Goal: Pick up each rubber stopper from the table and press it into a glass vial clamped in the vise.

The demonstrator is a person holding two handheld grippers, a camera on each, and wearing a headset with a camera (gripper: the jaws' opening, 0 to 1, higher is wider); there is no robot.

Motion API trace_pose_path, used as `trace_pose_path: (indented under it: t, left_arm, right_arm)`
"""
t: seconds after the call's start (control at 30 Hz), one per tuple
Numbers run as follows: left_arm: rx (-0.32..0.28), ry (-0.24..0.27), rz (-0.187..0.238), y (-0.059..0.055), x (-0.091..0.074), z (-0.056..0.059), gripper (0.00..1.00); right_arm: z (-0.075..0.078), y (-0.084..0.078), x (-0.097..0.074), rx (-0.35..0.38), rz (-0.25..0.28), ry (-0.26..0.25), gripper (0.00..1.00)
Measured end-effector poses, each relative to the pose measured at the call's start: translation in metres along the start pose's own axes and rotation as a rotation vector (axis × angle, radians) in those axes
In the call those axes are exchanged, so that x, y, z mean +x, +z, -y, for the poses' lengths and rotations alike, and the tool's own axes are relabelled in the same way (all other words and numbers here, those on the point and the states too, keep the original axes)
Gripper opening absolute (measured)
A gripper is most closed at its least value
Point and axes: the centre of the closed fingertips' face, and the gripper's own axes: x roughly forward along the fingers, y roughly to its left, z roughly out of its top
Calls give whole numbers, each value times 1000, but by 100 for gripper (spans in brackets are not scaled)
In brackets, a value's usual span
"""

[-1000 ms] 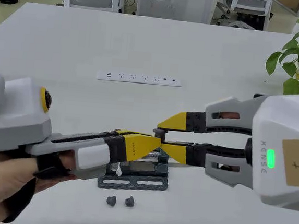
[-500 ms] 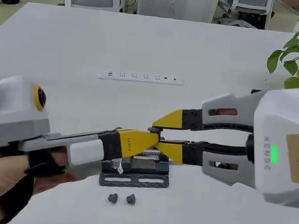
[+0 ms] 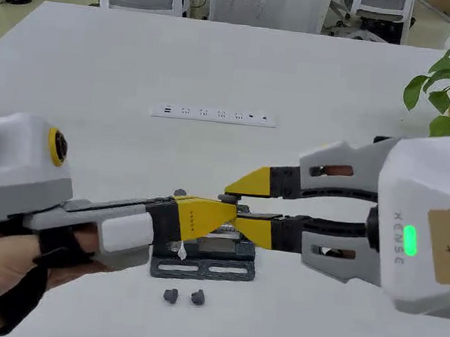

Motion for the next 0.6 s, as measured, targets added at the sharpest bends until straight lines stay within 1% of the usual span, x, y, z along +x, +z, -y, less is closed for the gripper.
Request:
trace_pose_path:
  t: [0.03,0.07,0.1,0.13,0.17,0.2,0.23,0.27,0.3,0.33,0.37,0.4,0.43,0.47,0.53,0.57,0.6]
  left_arm:
    - [7,4,8,2,0,-1,4]
    - [20,12,20,4,-2,-1,4]
    - [33,20,24,6,-2,-2,4]
    - [63,30,16,6,-3,-4,4]
    - [85,35,6,5,-3,-4,4]
    - [121,52,-6,3,-4,-6,4]
    - [168,63,-31,0,-4,-7,4]
    - [193,72,-49,-2,-5,-8,4]
    - [245,86,-60,-3,-5,-9,4]
    - [270,83,-77,-5,-4,-7,4]
    - [292,86,-92,-7,-4,-7,4]
    - [359,106,-107,-8,-4,-9,4]
    - [389,104,-125,-10,-4,-8,4]
    - [433,113,-147,-13,-3,-8,4]
    - [484,118,-170,-16,-2,-9,4]
    - [526,126,-193,-19,-2,-10,3]
    - [562,128,-210,-20,-1,-10,3]
  right_arm:
    - [-1,-1,0,8,0,3,11]
    - [-3,-2,1,32,-2,13,16]
    - [-4,-3,1,38,-6,18,19]
    - [-3,-4,0,40,-2,19,19]
    - [-4,-2,-1,66,12,34,19]
    - [-5,-2,-1,95,21,48,19]
    - [-6,0,-3,127,38,75,19]
    - [-9,1,-4,146,43,105,20]
    - [-9,-1,-4,192,36,126,21]
    - [-9,-1,-5,200,36,145,21]
    - [-8,0,-5,193,45,155,20]
    - [-9,1,-6,234,50,180,19]
    - [-8,1,-6,247,53,195,19]
    - [-9,2,-7,268,60,233,19]
    - [-11,0,-7,270,53,278,19]
    - [-15,1,-8,307,47,323,17]
    - [-14,0,-8,309,44,326,15]
